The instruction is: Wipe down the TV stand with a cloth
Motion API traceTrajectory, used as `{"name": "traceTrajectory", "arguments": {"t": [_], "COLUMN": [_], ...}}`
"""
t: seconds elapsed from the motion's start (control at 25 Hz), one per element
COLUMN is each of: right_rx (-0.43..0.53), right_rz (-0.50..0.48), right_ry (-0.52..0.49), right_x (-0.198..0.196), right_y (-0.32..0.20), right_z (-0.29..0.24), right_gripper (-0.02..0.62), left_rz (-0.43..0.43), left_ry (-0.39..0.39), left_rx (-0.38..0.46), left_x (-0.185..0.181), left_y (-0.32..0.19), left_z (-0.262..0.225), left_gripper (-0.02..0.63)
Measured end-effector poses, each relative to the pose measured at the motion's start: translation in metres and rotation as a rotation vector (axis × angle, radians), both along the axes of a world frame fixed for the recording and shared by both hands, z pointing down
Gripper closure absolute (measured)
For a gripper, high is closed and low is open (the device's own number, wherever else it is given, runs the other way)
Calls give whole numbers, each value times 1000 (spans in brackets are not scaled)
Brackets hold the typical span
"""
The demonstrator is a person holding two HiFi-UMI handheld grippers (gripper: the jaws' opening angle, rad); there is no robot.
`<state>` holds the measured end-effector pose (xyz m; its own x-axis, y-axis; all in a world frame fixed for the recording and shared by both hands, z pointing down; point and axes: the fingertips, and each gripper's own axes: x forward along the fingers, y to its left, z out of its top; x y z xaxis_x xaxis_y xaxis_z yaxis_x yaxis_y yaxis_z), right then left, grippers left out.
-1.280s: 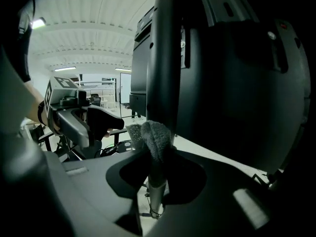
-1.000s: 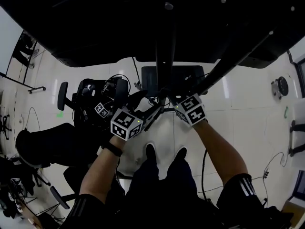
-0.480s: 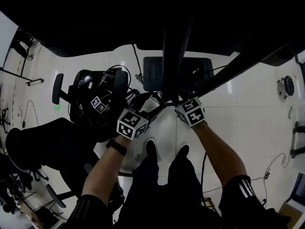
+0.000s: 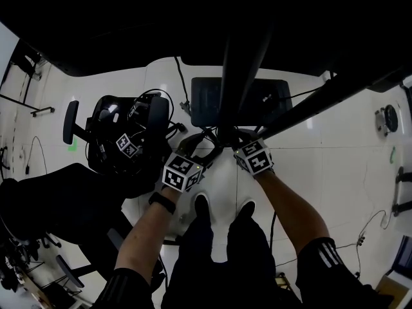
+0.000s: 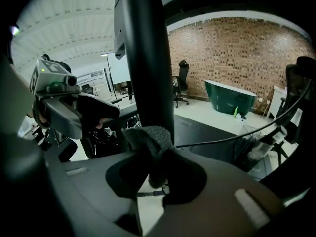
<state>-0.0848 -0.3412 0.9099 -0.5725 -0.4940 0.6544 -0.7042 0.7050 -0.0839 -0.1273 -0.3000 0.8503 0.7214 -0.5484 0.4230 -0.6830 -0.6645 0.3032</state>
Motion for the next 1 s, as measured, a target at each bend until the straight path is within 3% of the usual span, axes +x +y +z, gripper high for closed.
{"name": "traceTrajectory", "arguments": {"t": [0.56, 0.76, 1.0], "right_rx": [-102, -45, 99], "right_rz": [49, 18, -37], "right_ry": [-33, -108, -196], "right_x": [6, 11, 41], "right_y": [10, 25, 40], "right_z": [61, -2, -127], "right_gripper": [523, 525, 525], "left_rz": [-27, -27, -14], "left_ry": [-22, -8, 22], "left_rx": [-63, -33, 79], "left_x": [1, 12, 44], "left_y": [21, 39, 60], "left_z": [47, 12, -79], "left_gripper": [268, 268, 268]}}
